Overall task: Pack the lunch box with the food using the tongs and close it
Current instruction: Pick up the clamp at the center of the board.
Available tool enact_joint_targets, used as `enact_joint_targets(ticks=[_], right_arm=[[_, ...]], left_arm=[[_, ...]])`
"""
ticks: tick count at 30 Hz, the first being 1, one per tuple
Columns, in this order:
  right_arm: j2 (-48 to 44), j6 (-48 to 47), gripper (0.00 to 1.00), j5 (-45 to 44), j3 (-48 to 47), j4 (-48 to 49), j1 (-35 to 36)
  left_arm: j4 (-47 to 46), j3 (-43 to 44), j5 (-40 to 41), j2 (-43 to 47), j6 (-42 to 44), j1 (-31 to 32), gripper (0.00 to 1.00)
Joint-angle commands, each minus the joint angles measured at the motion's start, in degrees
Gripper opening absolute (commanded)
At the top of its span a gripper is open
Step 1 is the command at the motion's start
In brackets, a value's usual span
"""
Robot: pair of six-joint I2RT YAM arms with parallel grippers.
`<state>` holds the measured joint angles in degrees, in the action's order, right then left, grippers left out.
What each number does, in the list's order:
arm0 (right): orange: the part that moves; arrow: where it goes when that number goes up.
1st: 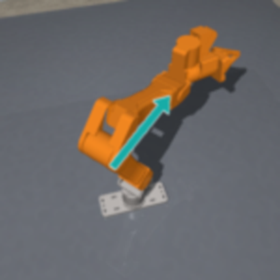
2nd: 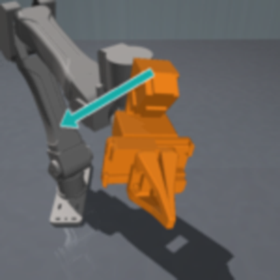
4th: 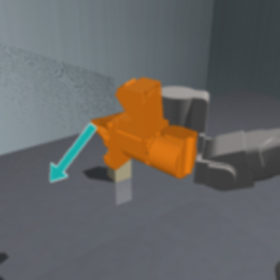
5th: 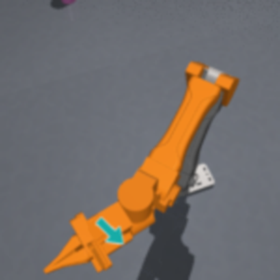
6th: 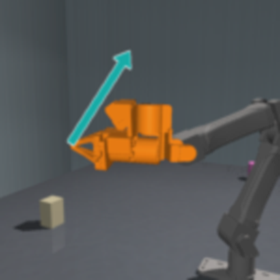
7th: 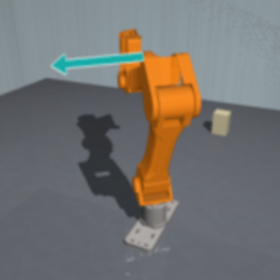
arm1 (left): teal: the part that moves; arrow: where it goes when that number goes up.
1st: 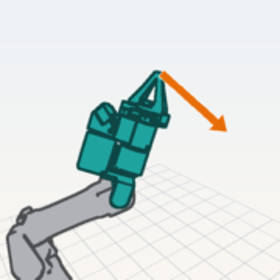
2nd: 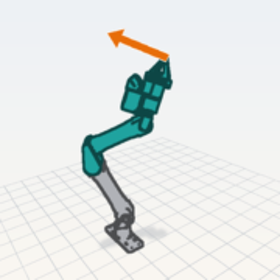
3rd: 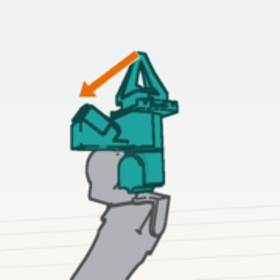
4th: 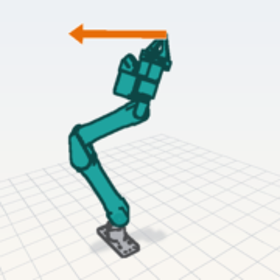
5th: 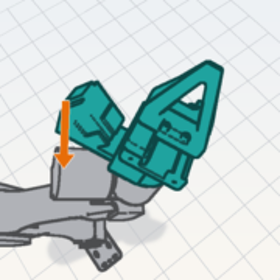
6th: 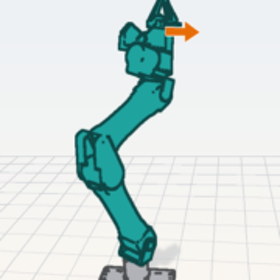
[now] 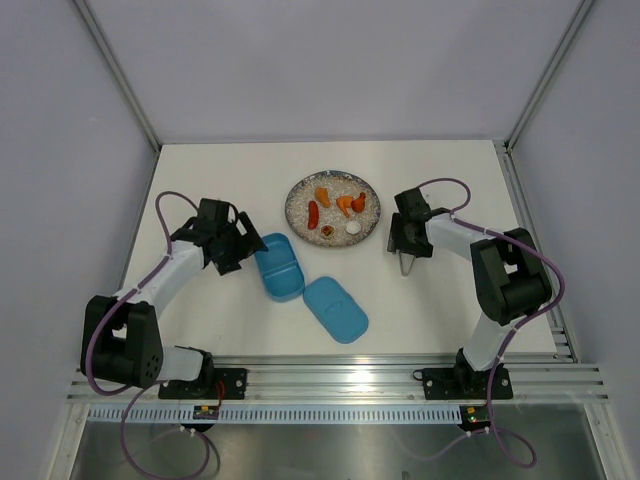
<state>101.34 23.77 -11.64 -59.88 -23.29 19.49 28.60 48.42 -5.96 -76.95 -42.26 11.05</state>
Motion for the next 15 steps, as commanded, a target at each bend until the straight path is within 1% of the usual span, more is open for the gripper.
enact_joint_targets(ticks=[1, 3, 4, 5, 7, 8, 10, 11, 14, 15], right_arm=[[0.2, 0.6, 0.71, 1.4, 0.7, 1.8, -0.1], [-0.1, 1.1, 0.69, 1.3, 1.5, 2.2, -0.1], [-0.3, 1.6, 0.64, 1.1, 1.9, 2.5, -0.1], [-0.6, 2.0, 0.57, 0.9, 2.4, 2.9, -0.1], [-1.1, 2.2, 0.48, 0.7, 2.7, 3.2, 0.0], [-1.4, 2.1, 0.39, 0.5, 2.3, 2.9, -0.1], [-1.9, 1.3, 0.30, 0.5, 1.5, 2.0, 0.0], [-2.4, 0.9, 0.20, 0.9, -0.1, -0.3, -0.1], [-4.9, -0.3, 0.11, 4.6, -4.9, -7.6, 0.0], [-5.9, -1.0, 0.11, 6.6, -5.9, -9.2, 0.0]], left_arm=[[0.1, 1.8, 0.5, 1.3, 1.4, -0.9, 0.90], [0.4, 1.8, 0.4, 1.3, 1.5, -1.2, 0.90], [0.3, 1.7, 0.4, 1.4, 1.5, -1.4, 0.90], [0.2, 1.7, 0.2, 1.4, 1.4, -1.4, 0.90], [0.2, 1.8, 0.2, 1.4, 1.3, -1.6, 0.90], [0.1, 1.7, 0.0, 1.3, 1.3, -1.6, 0.90], [0.1, 1.8, -0.3, 1.0, 1.3, -1.5, 0.90], [0.1, 2.0, -0.5, 0.8, 1.2, -1.6, 0.90], [0.2, 2.0, -0.3, 0.8, 1.3, -1.6, 0.90], [0.3, 2.0, -0.1, 1.0, 1.3, -1.6, 0.90]])
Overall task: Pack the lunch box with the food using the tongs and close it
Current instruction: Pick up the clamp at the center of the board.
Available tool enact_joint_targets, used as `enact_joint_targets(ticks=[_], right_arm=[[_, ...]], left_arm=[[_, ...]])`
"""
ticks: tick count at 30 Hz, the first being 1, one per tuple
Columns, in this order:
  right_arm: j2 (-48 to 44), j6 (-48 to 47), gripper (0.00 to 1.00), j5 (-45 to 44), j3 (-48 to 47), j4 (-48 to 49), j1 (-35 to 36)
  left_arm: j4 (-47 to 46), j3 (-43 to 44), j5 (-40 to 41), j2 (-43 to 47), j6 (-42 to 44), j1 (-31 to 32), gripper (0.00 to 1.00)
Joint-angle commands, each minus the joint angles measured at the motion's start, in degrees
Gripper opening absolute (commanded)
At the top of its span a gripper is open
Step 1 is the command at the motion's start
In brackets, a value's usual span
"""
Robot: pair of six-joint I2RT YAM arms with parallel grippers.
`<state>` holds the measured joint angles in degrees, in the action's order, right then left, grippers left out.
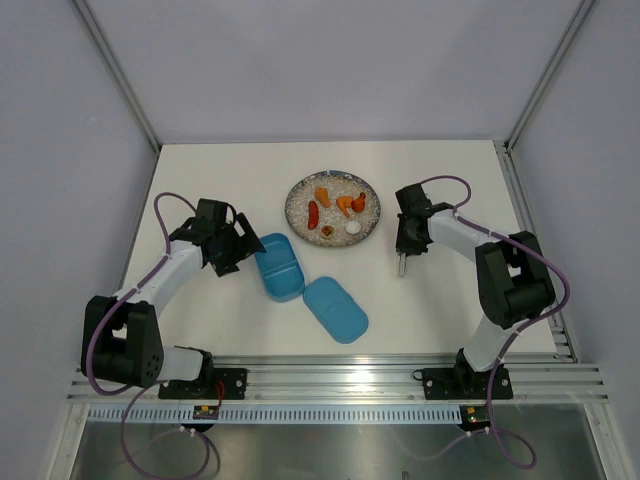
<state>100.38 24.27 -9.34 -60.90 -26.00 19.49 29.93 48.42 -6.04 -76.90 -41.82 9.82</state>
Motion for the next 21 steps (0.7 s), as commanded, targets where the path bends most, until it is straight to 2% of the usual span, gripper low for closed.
enact_joint_targets(ticks=[1, 5, 8, 12, 21], right_arm=[[-6.8, -1.9, 0.11, 5.2, -6.8, -9.8, -0.1], [-9.5, -4.3, 0.11, 9.1, -11.7, -17.4, -0.1], [-9.5, -7.0, 0.12, 15.6, -15.2, -22.7, 0.0], [-9.6, -10.2, 0.19, 19.0, -19.0, -30.8, 2.2], [-11.3, -10.6, 0.25, 19.9, -19.6, -33.2, 4.2]], left_arm=[[-0.9, 1.9, 0.3, 0.9, 0.9, -0.2, 0.91], [-0.8, 2.0, 0.6, 0.3, 0.9, -0.3, 0.91], [-0.7, 2.3, 0.5, -0.4, 0.8, -0.3, 0.91], [-0.7, 2.2, 0.4, -0.2, 0.8, -0.3, 0.91], [-1.3, 1.7, -0.2, -0.8, 0.6, -0.2, 0.91]])
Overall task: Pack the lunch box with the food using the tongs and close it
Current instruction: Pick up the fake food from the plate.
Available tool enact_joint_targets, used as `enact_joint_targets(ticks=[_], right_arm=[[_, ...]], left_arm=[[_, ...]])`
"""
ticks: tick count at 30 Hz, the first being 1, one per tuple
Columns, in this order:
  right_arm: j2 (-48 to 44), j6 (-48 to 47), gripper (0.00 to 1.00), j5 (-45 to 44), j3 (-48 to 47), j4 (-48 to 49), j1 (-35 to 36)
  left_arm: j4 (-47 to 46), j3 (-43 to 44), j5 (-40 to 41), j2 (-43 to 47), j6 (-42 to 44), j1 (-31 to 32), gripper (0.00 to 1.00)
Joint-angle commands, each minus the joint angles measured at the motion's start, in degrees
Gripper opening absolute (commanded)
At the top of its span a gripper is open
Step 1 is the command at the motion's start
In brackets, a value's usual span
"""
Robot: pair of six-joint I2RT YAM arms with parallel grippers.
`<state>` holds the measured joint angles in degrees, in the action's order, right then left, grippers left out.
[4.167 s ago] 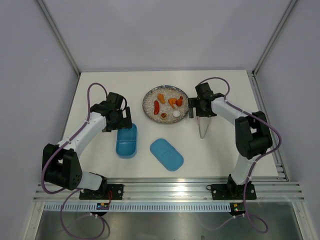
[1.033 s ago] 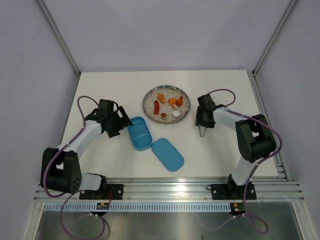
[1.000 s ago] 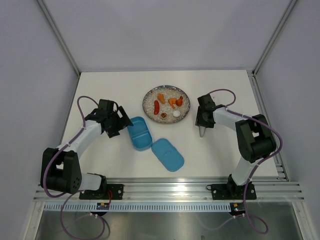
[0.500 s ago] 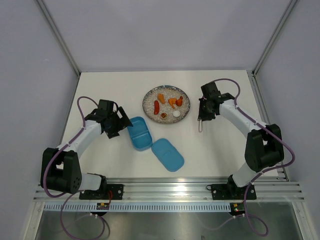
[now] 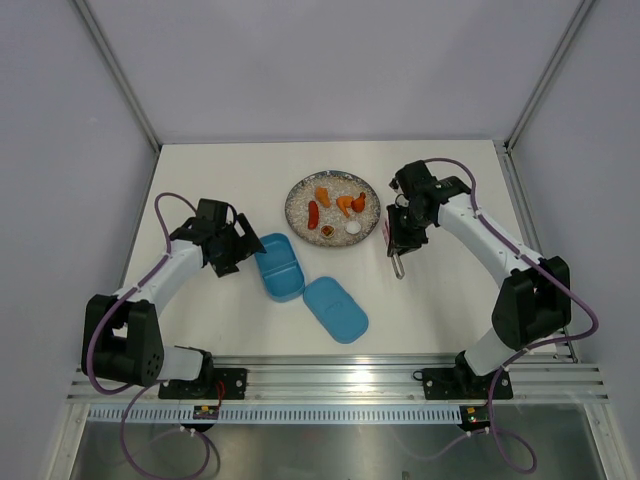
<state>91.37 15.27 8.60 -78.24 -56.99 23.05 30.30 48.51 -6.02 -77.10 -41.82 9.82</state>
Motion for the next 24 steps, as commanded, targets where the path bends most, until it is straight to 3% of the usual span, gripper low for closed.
enact_joint_targets(ticks=[1, 15, 24], right_arm=[[-1.7, -1.6, 0.25, 2.0, -2.5, -2.2, 1.0], [9.5, -2.7, 0.33, 0.2, -14.4, -3.7, 5.6], [13.7, -3.1, 0.42, -1.0, -16.7, -4.3, 5.8]], left_arm=[[-1.8, 1.5, -0.2, -0.6, 0.7, -0.2, 0.91], [-0.8, 1.3, 1.3, 0.3, 1.7, -0.2, 0.92], [-0.2, 2.3, 1.7, -0.2, 2.1, -0.3, 0.92]])
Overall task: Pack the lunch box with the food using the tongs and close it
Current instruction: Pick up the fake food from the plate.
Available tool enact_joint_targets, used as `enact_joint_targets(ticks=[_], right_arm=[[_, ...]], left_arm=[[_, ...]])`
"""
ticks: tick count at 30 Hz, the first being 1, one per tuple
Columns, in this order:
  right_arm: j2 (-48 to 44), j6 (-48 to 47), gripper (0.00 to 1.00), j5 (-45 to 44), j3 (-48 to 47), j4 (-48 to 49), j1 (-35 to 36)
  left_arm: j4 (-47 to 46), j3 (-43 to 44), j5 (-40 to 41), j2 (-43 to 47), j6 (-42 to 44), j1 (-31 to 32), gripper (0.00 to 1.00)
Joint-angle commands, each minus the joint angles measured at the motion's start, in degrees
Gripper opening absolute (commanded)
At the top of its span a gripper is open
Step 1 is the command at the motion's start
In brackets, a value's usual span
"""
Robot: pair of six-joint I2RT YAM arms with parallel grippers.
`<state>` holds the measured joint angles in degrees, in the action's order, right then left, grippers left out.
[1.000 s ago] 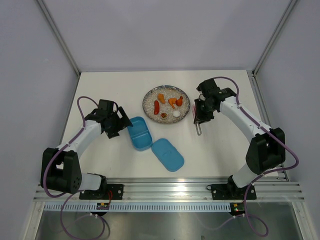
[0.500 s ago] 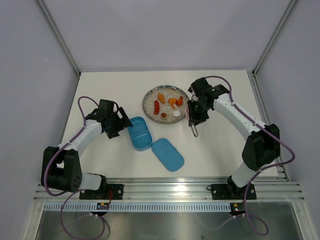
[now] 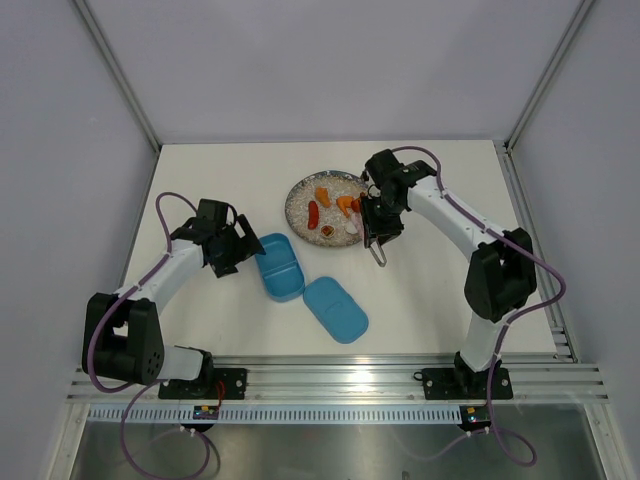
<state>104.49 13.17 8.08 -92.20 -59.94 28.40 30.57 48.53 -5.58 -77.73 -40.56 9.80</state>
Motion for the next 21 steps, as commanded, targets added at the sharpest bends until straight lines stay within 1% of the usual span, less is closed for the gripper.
enact_joint_targets(ticks=[1, 19, 21], right_arm=[[1.0, -1.0, 0.42, -0.5, -2.8, -1.2, 0.4], [7.2, -2.2, 0.45, -1.0, -6.8, -1.8, 0.6], [7.7, -2.4, 0.47, -1.0, -7.2, -2.0, 0.7]], left_arm=[[-0.5, 2.3, 1.4, 0.5, 0.9, -0.3, 0.92], [0.0, 3.1, 2.1, -0.7, 1.3, -0.3, 0.92], [0.0, 3.0, 2.2, -0.8, 1.3, -0.3, 0.92]])
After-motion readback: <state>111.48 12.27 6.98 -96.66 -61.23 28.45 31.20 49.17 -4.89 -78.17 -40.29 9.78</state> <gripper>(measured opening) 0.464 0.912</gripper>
